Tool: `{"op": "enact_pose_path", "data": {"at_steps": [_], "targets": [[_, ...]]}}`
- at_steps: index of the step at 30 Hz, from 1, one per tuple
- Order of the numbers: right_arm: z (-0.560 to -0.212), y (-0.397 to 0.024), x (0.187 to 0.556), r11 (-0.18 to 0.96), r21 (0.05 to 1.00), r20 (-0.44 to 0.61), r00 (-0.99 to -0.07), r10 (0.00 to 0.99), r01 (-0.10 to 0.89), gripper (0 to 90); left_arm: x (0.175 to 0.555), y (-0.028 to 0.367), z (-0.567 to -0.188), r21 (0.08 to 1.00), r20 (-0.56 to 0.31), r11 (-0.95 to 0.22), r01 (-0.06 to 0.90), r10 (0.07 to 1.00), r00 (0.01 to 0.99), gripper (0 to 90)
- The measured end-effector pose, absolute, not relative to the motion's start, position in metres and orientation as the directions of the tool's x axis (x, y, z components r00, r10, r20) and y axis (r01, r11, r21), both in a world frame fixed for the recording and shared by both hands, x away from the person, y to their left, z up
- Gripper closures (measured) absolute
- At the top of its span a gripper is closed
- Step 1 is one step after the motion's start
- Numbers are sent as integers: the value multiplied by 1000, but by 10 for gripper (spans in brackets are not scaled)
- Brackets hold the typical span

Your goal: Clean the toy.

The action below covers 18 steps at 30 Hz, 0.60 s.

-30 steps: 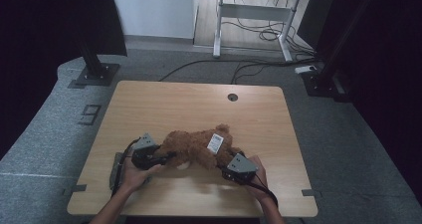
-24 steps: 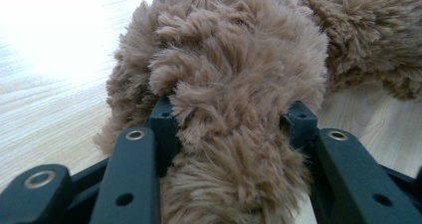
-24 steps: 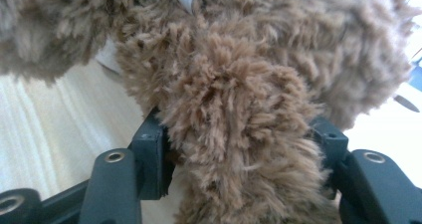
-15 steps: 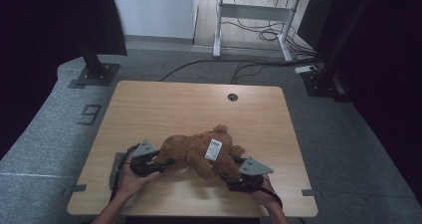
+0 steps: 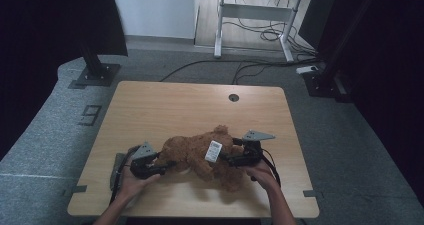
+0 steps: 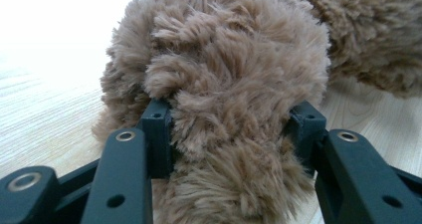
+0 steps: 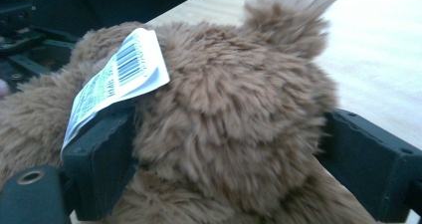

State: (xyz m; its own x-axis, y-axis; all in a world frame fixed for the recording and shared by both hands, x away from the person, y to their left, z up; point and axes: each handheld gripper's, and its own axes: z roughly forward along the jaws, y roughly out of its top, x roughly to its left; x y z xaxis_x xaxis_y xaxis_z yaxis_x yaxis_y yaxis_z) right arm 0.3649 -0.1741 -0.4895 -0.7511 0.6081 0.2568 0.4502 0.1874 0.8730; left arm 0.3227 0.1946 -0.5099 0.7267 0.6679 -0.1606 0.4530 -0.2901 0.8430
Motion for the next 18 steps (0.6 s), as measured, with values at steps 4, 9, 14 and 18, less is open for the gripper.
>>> {"op": "enact_pose_path", "data": {"at_steps": [4,9,14,18], "targets": [[-494,-167,368,231,855,270,-778,568,465,285,323,195,-509,843,-167,-288,454,663,730,477],[-497,-173,358,247,885,195,-797,572,394,535,326,202,-502,838,-224,-259,481,640,735,315],[-500,-178,350,269,893,159,-813,561,360,555,337,212,-485,853,-310,-148,501,630,712,279],[-501,-180,347,291,893,132,-818,560,344,555,355,204,-474,822,-320,-180,540,638,700,248]]}}
